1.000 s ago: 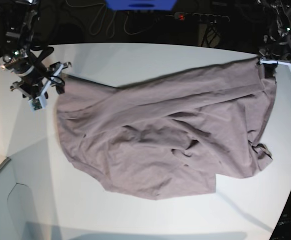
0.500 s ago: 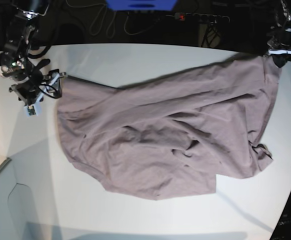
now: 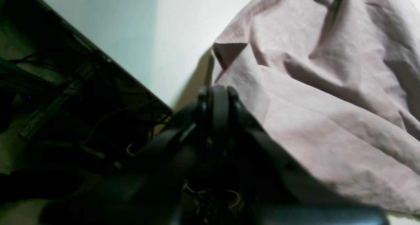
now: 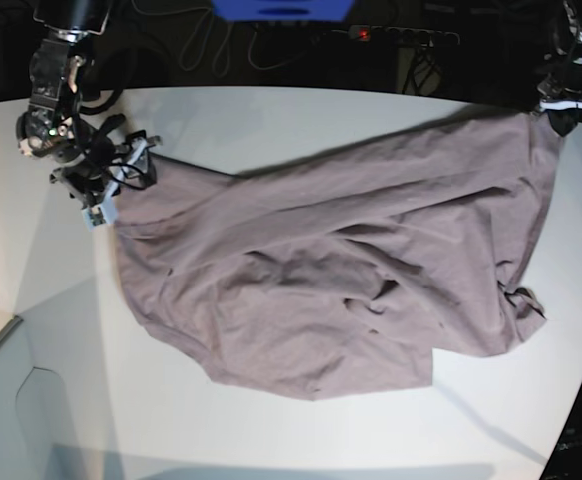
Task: Layout the t-shirt on the table in an organized manner, then fold the t-shirt properly
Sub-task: 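Lift the shirt high with both grippers, shaking it out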
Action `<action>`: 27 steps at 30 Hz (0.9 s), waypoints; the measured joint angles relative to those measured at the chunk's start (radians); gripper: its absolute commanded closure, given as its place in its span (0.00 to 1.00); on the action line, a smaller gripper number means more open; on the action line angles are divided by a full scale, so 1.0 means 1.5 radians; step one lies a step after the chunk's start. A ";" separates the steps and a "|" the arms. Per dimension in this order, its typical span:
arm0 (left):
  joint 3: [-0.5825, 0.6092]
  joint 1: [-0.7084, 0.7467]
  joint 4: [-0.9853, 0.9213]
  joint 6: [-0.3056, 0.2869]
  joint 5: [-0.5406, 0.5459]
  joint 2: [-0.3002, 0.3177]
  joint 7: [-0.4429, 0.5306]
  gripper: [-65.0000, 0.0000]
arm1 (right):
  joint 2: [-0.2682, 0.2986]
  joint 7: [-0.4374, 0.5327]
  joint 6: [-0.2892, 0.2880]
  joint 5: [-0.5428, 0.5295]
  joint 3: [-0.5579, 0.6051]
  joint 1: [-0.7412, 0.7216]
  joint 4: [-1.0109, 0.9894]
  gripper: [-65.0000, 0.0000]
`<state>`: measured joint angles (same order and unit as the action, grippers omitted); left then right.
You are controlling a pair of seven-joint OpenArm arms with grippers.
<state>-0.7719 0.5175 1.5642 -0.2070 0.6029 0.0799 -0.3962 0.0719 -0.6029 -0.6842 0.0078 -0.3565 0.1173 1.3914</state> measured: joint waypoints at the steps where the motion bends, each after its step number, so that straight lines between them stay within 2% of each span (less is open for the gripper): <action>1: 0.000 0.000 0.000 0.000 0.000 0.000 0.000 1.00 | 0.001 0.001 0.000 0.000 0.000 -0.001 -0.003 0.40; 5: 0.000 0.000 0.000 0.000 0.000 0.000 0.001 1.00 | 0.002 0.008 0.001 -0.001 0.000 -0.004 -0.013 0.41; 7: 0.000 0.000 0.000 0.000 0.000 0.001 0.001 1.00 | 0.002 0.012 0.001 -0.005 0.000 -0.002 -0.016 0.46; 9: 0.000 -0.001 0.000 0.000 0.000 0.000 0.000 1.00 | 0.007 0.015 0.001 -0.004 0.023 0.000 -0.016 0.63; 12: -0.003 -0.013 0.000 0.000 -0.004 0.000 0.001 1.00 | 0.006 0.019 0.001 -0.011 0.067 0.015 -0.009 1.00; 19: -0.038 -0.022 0.005 0.000 0.001 -0.001 -0.002 1.00 | 0.004 -0.016 0.000 0.009 0.068 0.089 0.098 1.00; 27: -0.043 -0.026 0.066 -0.003 0.001 -0.002 -0.003 1.00 | -0.002 -0.004 0.000 -0.008 -0.010 0.174 0.308 1.00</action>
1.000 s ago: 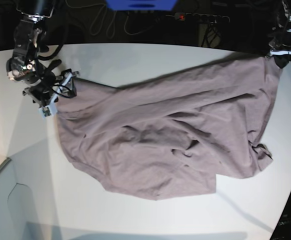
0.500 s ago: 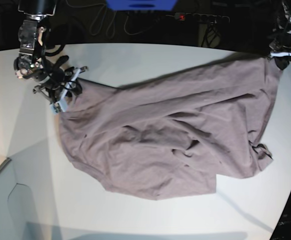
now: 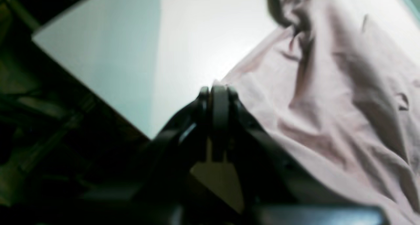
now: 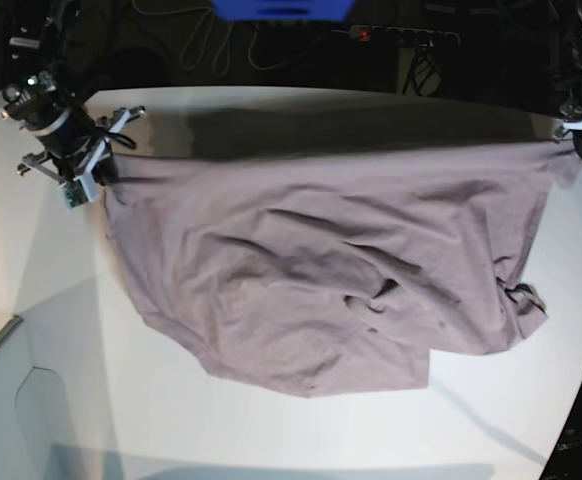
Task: Layout the t-shirt on the table in an organized manner, then fold the t-shirt properly
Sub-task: 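Lift the shirt high with both grippers, shaking it out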
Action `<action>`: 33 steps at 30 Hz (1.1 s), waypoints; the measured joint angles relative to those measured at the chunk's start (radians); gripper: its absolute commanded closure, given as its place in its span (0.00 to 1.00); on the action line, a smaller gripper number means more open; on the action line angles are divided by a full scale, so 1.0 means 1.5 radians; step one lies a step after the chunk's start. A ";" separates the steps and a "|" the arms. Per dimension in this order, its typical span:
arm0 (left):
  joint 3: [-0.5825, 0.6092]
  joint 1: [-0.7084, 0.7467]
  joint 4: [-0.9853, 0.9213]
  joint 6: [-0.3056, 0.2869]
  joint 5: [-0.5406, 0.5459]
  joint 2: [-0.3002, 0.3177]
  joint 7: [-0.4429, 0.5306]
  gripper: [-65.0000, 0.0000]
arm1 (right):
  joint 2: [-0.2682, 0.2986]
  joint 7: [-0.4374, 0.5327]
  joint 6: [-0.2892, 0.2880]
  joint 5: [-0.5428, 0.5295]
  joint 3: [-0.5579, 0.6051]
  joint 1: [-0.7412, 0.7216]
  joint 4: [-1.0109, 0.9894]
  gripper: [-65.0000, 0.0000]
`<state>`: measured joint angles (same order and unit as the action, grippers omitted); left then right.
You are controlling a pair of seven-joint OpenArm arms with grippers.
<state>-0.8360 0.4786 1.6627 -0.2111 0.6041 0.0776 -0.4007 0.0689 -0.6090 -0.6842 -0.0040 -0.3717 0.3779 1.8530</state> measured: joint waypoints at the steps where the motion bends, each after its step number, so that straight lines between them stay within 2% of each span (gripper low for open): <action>1: 0.001 -0.001 0.001 -0.001 0.001 0.000 -0.001 1.00 | -0.001 -0.003 0.000 0.001 -0.010 0.010 0.011 1.00; 6: 0.003 -0.042 -0.002 0.001 -0.005 0.008 -0.009 1.00 | -0.022 -0.005 0.000 -0.001 -0.031 0.010 0.040 1.00; 9: 0.027 -0.113 -0.005 0.004 -0.004 0.035 -0.028 1.00 | -0.022 -0.011 -0.005 0.009 -0.030 -0.047 0.037 1.00; 13: 0.079 -0.248 -0.038 0.008 -0.007 0.076 -0.104 1.00 | -0.018 -0.011 -0.008 0.007 -0.004 -0.171 0.001 1.00; 16: 0.126 -0.374 -0.092 0.001 -0.003 0.104 -0.171 1.00 | 0.003 -0.012 -0.015 0.005 0.002 -0.292 -0.071 1.00; 17: 0.143 -0.423 -0.115 0.013 -0.010 0.115 -0.188 1.00 | 0.012 -0.017 -0.012 0.019 0.003 -0.343 -0.104 1.00; 22: 0.258 -0.634 -0.231 0.009 -0.037 0.162 -0.204 1.00 | 0.045 -0.016 -0.011 0.013 0.000 -0.538 -0.253 1.00; 27: 0.345 -0.825 -0.355 0.001 -0.099 0.152 -0.204 1.00 | 0.073 -0.012 -0.011 0.013 0.002 -0.708 -0.373 1.00; 29: 0.364 -0.900 -0.418 0.016 -0.133 0.139 -0.204 1.00 | 0.088 -0.015 -0.011 0.016 0.001 -0.774 -0.419 1.00; 33: 0.407 -1.017 -0.477 0.007 -0.140 0.110 -0.163 1.00 | 0.106 -0.012 -0.011 0.016 0.002 -0.914 -0.494 1.00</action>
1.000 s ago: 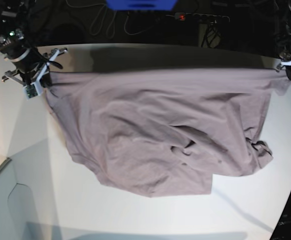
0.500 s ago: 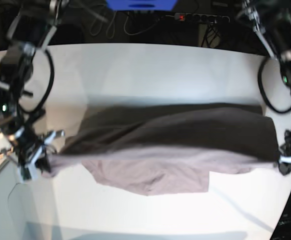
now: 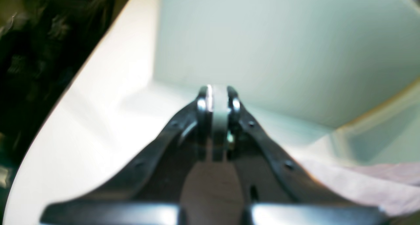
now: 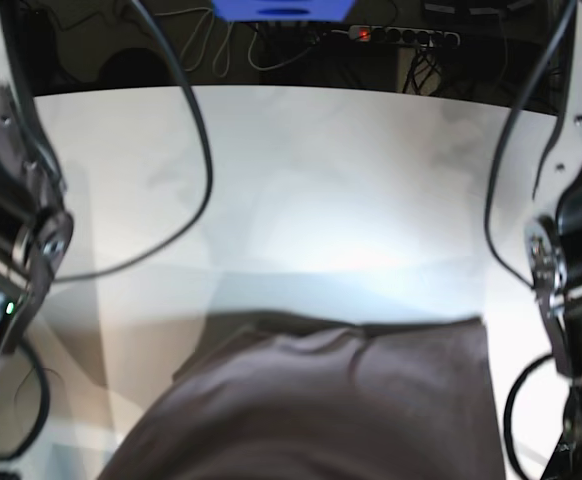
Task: Layout the t-shirt on the table in an organized manner, then fold the t-shirt properly
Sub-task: 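Lift the shirt high with both grippers, shaking it out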
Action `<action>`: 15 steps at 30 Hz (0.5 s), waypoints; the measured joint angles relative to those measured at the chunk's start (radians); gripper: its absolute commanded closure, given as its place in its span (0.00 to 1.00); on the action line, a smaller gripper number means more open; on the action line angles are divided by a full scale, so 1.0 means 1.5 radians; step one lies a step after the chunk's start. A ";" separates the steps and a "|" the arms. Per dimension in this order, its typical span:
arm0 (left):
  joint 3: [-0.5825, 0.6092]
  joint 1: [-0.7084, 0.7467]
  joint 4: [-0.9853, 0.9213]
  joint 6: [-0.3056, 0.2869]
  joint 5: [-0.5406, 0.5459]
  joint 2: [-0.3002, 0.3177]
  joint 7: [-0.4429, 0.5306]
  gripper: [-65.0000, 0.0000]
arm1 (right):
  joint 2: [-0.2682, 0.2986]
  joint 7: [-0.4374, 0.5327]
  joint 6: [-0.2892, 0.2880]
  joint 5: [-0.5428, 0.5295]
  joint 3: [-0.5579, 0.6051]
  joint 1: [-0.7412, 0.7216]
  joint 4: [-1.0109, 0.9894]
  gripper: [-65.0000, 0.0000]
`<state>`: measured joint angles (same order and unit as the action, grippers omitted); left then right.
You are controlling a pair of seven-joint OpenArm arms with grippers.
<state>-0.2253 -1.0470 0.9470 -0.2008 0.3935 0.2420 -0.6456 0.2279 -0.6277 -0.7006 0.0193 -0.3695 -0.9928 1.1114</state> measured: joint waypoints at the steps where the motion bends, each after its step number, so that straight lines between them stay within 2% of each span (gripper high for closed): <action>1: 0.009 -0.022 -0.006 -0.002 0.002 -0.004 0.010 1.00 | 0.004 0.005 0.000 -0.004 0.002 -0.030 -0.011 1.00; 5: 0.031 -0.095 -0.031 0.005 0.002 0.003 0.035 1.00 | 0.028 0.007 0.001 0.003 -0.003 -0.120 -0.040 1.00; 7: 0.032 -0.110 -0.031 0.007 0.001 0.005 0.040 1.00 | 0.028 0.008 0.001 0.001 -0.003 -0.138 -0.037 1.00; 12: 0.029 -0.097 -0.031 0.006 0.002 0.003 0.041 1.00 | 0.020 0.001 0.001 -0.001 -0.001 -0.120 0.003 1.00; 15: 0.029 -0.049 0.003 0.006 0.002 0.006 0.038 1.00 | 0.020 0.006 0.001 0.000 -0.002 -0.056 0.057 1.00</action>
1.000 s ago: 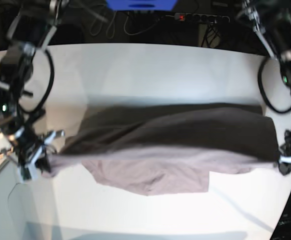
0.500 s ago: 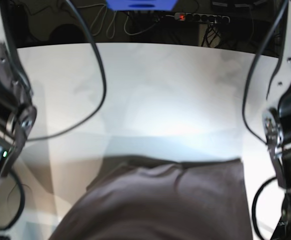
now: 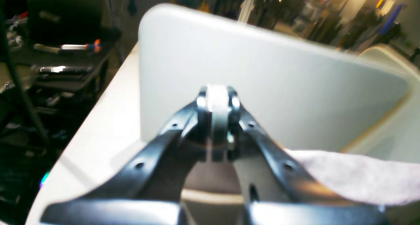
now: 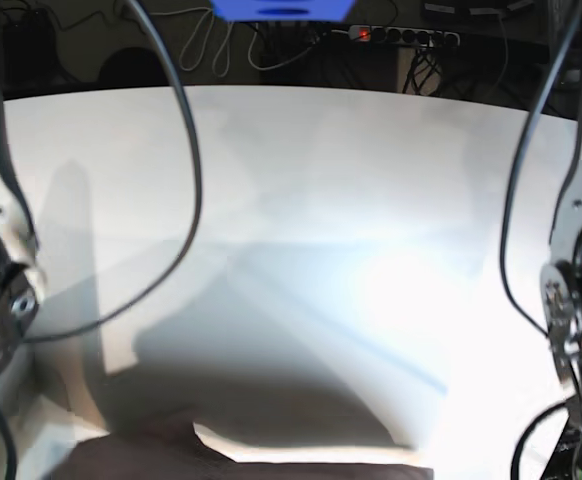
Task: Layout the t-shirt on the table in an organized manner, then fold the t-shirt properly
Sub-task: 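Lift the shirt high with both grippers, shaking it out, then lower the shirt flat onto the table, dragging it toward the arms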
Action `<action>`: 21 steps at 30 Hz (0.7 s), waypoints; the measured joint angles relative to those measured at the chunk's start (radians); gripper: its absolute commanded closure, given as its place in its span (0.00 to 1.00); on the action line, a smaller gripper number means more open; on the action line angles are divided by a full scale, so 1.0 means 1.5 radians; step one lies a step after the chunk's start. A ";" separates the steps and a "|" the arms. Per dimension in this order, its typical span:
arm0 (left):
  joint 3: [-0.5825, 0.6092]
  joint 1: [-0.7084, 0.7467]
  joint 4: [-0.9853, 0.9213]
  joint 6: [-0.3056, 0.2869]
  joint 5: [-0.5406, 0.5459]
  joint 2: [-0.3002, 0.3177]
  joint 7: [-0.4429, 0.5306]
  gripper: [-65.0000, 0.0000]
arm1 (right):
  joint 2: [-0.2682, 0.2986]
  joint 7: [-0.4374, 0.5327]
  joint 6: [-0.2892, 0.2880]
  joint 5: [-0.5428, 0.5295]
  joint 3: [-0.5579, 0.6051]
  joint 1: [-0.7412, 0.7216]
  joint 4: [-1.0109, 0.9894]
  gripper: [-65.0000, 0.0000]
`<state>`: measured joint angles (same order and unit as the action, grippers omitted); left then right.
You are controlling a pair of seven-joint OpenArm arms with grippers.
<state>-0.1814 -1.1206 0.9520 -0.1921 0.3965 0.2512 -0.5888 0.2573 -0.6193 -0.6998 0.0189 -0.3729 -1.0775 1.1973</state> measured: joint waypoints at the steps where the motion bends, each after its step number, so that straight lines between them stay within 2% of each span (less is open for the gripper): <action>1: 0.000 0.022 0.019 -0.003 0.000 0.000 -0.002 1.00 | -0.001 -0.005 0.000 0.002 -0.001 0.026 0.020 1.00; 6: 0.000 0.180 0.173 -0.004 0.000 -0.001 -0.007 1.00 | -0.028 -0.003 0.000 -0.002 -0.005 0.217 0.174 1.00; 10: -0.045 0.310 0.264 -0.003 0.002 0.004 -0.004 1.00 | -0.058 -0.002 0.002 -0.006 -0.005 0.376 0.272 1.00; 12: -0.070 0.375 0.298 0.002 0.012 0.006 -0.010 1.00 | -0.070 -0.006 0.000 -0.039 -0.004 0.455 0.319 1.00; 16: -0.125 0.496 0.354 -0.001 0.079 0.008 -0.002 1.00 | -0.075 0.007 -0.001 -0.111 -0.002 0.601 0.398 1.00; 21: -0.198 0.676 0.372 0.003 0.134 0.002 -0.004 1.00 | -0.083 -0.003 0.001 -0.177 -0.002 0.766 0.430 1.00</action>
<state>-0.4786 -0.1070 1.5093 -0.1883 0.5972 0.2546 -0.5953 0.1326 -0.6243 -0.6991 -0.2466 -0.3763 0.0719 1.8416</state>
